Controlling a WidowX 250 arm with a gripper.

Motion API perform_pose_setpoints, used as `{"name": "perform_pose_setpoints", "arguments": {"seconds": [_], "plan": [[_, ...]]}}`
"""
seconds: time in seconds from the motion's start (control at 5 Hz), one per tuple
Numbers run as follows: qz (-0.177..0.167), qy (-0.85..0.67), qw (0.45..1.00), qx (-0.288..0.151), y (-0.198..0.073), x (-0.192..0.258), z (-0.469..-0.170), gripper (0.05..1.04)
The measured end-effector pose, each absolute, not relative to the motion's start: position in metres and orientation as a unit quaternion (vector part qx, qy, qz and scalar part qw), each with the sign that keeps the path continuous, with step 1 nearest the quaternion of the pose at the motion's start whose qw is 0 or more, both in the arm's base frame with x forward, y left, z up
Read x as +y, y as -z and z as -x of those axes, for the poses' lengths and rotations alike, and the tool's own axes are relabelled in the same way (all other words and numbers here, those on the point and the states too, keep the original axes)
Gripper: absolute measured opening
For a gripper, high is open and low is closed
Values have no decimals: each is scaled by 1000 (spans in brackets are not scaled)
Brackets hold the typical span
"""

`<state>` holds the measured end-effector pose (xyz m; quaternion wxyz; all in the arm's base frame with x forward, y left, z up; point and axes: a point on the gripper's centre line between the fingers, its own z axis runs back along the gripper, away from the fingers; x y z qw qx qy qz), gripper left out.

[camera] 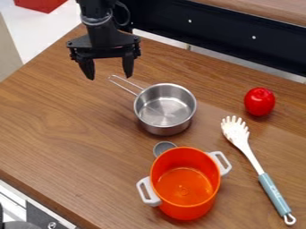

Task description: Move the red pot to the bottom left of the table

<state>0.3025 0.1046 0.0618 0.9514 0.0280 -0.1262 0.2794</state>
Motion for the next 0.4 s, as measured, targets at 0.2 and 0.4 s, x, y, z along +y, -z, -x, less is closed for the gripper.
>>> {"name": "perform_pose_setpoints", "arguments": {"seconds": [0.2, 0.4], "plan": [[-26, -280, 953, -108, -52, 103, -298, 999], [-16, -261, 963, -69, -52, 96, -287, 999]]}}
